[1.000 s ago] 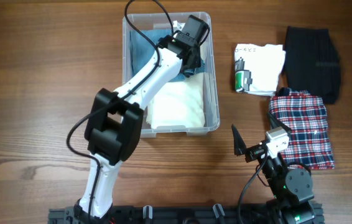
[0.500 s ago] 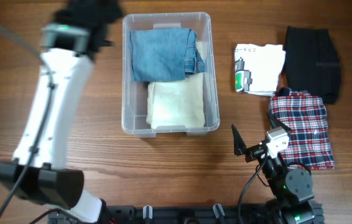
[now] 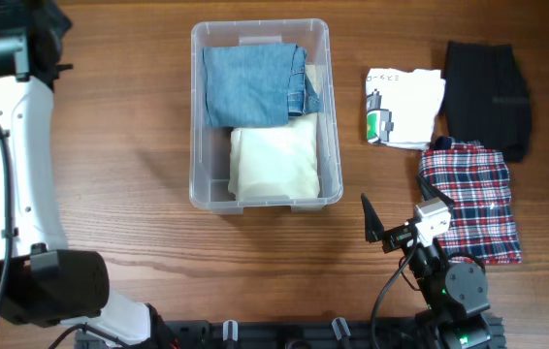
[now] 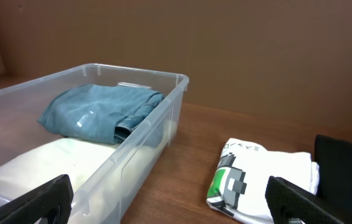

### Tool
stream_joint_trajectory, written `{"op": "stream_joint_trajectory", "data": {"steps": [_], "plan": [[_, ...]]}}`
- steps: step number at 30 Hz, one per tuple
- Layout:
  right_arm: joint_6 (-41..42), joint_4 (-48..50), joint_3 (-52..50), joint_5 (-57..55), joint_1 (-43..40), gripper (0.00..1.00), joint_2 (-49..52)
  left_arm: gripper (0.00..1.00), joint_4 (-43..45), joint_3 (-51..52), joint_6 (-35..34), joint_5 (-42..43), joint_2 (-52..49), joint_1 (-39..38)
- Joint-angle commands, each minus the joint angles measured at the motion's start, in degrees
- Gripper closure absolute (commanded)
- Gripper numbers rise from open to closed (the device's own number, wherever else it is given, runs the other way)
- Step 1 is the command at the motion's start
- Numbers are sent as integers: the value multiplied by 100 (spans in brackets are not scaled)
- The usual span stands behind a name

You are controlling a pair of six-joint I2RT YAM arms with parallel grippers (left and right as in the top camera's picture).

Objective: Pack container

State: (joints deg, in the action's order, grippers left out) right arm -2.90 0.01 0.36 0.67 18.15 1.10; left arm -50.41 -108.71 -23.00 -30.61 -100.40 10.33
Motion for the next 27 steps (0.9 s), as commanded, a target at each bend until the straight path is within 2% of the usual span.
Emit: {"op": "stream_joint_trajectory", "data": {"steps": [1, 17, 19, 23, 27], "plan": [[-9, 31, -7, 74, -24, 0, -9, 0, -4, 4, 70, -96, -26, 144], [-59, 140, -4, -103, -24, 0, -9, 0, -4, 4, 70, -96, -26, 179], [289, 356, 15, 39, -22, 0, -9, 0, -4, 4, 70, -96, -26, 179], [1056, 192, 612, -181, -24, 0, -9, 0, -4, 4, 70, -96, -26, 179], [761, -673, 1860, -879, -24, 0, 125, 0, -4, 4, 70, -96, -26, 179]]}}
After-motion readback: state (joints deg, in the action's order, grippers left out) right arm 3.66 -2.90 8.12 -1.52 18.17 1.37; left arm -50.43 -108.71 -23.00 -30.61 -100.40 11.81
